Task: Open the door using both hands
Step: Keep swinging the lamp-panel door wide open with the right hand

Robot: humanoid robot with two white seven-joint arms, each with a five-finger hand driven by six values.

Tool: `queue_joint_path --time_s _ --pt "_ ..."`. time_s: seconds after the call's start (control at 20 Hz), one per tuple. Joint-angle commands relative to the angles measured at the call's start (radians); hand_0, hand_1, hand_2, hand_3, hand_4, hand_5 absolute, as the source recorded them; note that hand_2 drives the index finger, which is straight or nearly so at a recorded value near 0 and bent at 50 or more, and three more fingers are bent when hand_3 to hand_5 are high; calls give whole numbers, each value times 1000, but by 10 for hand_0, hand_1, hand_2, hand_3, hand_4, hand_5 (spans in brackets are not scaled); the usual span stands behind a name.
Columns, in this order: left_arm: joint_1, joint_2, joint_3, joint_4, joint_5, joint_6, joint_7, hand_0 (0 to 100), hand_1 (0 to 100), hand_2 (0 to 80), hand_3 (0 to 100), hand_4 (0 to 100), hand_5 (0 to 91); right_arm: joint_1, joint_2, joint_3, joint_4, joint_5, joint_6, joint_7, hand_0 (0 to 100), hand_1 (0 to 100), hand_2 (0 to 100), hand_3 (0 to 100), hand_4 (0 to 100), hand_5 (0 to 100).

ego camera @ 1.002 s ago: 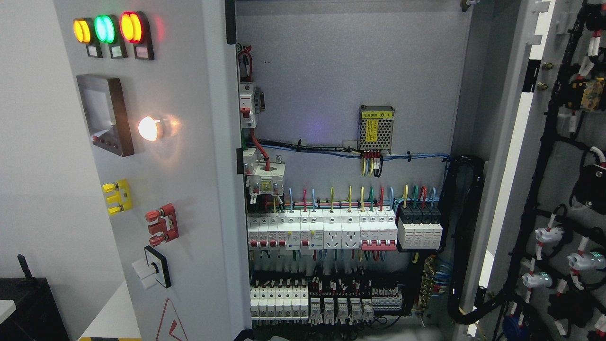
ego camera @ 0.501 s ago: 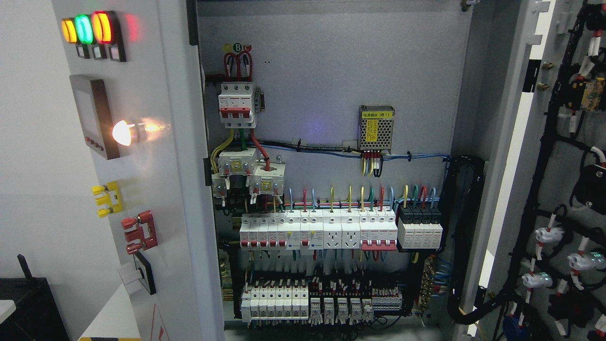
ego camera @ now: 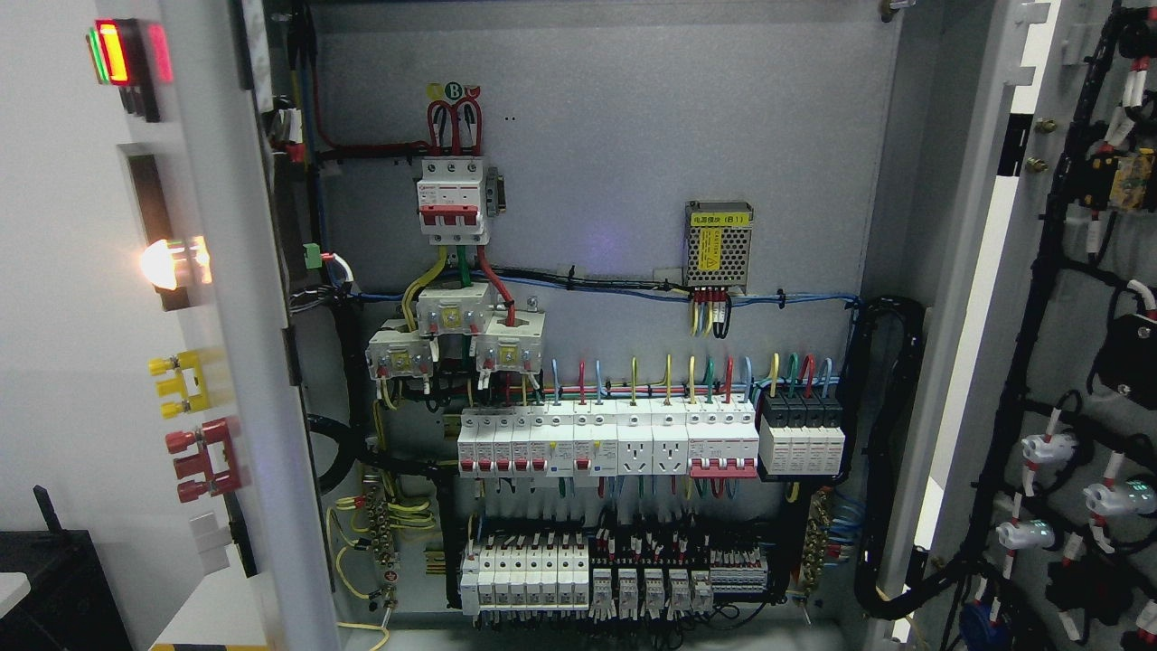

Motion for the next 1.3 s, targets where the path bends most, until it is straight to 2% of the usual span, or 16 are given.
queue_joint_path --time_s 0.0,0.45,0.6,0.8,1.0,1.25 --pt "0 0 0 -14 0 1 0 0 0 0 0 31 0 -11 38 59 -4 7 3 -9 107 0 0 0 0 0" --pt "0 0 0 -14 0 1 0 0 0 0 0 30 0 -13 79 98 -1 79 3 -20 107 0 0 0 0 0" --pt "0 0 0 -14 0 1 0 0 0 0 0 31 0 -13 92 105 2 108 3 -58 107 0 0 0 0 0" --pt "0 0 0 -14 0 1 0 0 0 0 0 31 0 -12 112 119 3 120 1 -78 107 0 0 0 0 0" --pt "0 0 0 -14 0 -1 0 0 0 0 0 30 0 -12 130 127 5 139 -1 -118 107 0 0 0 0 0" --pt "0 0 0 -14 0 1 0 0 0 0 0 30 0 -13 142 151 7 157 -2 -127 107 0 0 0 0 0"
